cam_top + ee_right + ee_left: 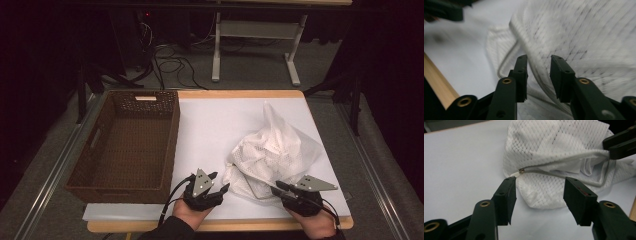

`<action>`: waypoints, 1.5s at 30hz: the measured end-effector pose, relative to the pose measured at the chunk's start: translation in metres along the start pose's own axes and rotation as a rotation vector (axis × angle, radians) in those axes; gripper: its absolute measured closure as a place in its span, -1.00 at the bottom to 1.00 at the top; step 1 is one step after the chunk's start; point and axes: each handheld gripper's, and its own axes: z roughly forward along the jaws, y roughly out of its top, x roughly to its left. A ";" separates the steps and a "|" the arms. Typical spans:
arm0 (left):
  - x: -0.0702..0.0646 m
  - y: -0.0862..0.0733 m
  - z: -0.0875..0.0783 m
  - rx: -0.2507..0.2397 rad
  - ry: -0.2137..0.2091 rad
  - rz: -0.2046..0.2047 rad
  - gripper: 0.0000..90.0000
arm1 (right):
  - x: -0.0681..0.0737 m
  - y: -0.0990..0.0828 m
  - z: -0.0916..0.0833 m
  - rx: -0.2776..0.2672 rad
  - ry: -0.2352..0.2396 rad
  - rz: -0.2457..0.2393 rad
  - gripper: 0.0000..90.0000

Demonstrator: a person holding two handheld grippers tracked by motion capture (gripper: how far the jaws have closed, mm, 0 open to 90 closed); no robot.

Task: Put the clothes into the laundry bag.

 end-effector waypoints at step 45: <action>0.008 -0.004 -0.010 0.017 0.009 -0.033 -0.24 | -0.057 -0.017 0.004 0.153 -0.191 0.107 0.84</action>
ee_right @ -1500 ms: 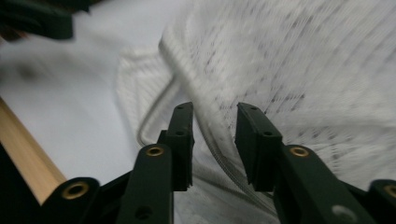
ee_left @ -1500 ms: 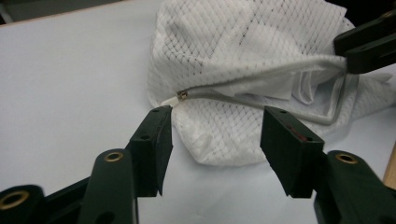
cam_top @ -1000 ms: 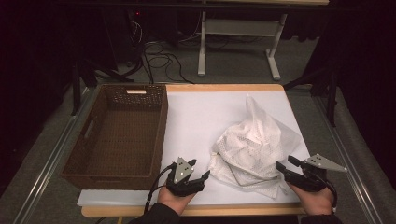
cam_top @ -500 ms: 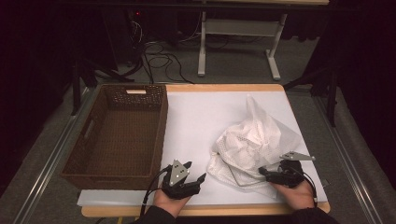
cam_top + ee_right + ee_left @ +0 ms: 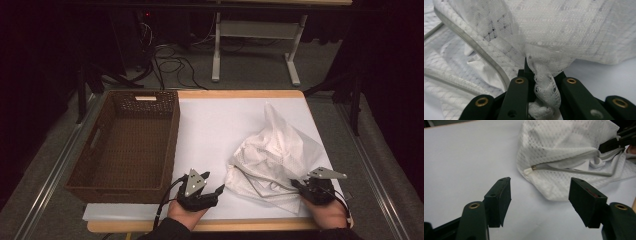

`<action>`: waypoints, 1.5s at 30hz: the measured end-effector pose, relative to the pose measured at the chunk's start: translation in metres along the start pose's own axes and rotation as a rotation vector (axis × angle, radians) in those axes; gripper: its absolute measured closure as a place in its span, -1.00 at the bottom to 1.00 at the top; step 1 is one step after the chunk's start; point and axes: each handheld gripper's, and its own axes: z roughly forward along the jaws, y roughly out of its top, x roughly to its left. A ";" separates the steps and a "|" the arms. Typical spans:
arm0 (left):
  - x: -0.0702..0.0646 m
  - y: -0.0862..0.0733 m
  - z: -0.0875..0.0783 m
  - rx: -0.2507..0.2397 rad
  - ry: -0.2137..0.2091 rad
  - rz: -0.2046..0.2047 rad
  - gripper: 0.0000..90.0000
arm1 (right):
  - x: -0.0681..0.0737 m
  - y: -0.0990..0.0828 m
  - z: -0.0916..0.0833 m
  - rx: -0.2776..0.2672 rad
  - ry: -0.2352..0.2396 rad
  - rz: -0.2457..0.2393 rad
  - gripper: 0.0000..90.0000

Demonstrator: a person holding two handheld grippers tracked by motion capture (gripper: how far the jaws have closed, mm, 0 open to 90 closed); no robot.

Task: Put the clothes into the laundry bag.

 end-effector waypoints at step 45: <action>0.012 0.037 0.068 -0.023 0.041 -0.016 0.93 | 0.004 0.032 0.022 -0.082 0.067 0.002 0.89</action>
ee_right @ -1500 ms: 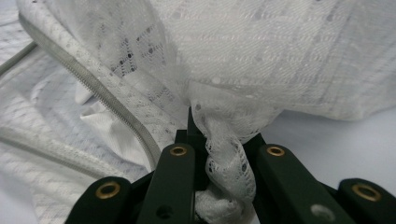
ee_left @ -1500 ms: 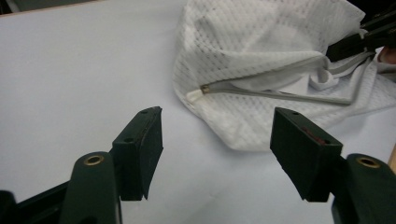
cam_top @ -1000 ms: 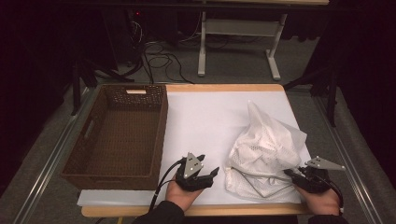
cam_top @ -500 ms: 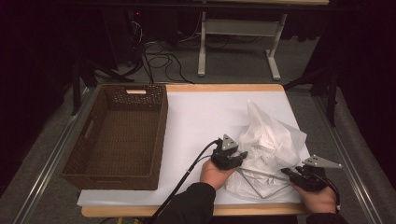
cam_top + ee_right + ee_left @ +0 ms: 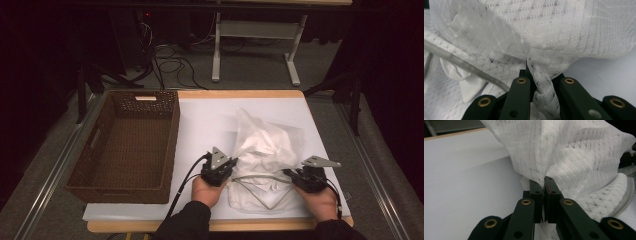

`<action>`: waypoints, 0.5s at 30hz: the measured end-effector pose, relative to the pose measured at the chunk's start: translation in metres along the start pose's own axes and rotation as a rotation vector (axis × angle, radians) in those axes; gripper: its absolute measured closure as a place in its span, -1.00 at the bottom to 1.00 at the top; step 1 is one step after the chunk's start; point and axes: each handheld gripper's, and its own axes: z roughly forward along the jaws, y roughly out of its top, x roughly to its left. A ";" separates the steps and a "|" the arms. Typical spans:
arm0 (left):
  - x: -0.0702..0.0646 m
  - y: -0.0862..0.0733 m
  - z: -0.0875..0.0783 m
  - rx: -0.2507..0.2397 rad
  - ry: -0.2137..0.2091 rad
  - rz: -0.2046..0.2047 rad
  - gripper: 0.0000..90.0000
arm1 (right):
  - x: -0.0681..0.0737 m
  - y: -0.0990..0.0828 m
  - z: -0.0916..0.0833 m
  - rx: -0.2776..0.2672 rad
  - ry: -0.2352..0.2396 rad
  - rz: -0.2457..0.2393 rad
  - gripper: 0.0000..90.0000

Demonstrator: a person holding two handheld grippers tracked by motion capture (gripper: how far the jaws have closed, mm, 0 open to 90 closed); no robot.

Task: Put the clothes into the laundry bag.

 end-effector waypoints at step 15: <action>0.015 -0.013 -0.044 -0.054 0.054 -0.029 0.36 | 0.012 -0.002 -0.017 -0.032 0.024 -0.046 0.31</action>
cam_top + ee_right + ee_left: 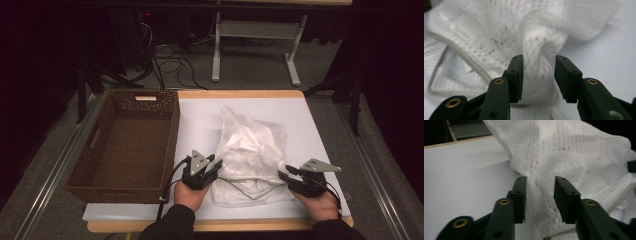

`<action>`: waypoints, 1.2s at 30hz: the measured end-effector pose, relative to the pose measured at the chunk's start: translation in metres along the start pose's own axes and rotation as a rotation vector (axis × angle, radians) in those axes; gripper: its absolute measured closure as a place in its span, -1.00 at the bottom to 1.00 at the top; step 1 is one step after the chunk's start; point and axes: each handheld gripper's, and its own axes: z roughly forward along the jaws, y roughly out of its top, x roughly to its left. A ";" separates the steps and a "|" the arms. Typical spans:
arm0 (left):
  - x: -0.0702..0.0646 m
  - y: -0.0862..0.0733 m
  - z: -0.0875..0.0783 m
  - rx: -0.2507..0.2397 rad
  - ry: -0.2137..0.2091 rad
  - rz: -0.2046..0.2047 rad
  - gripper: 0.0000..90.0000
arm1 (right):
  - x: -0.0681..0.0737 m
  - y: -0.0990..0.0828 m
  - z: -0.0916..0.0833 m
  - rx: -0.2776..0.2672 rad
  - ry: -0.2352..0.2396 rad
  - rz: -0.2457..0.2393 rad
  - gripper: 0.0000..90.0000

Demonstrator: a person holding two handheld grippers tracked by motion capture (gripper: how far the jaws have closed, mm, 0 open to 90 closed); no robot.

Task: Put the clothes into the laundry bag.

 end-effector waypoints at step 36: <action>-0.013 -0.029 -0.033 0.024 -0.026 0.017 0.04 | 0.004 -0.022 -0.016 0.054 -0.067 -0.057 0.93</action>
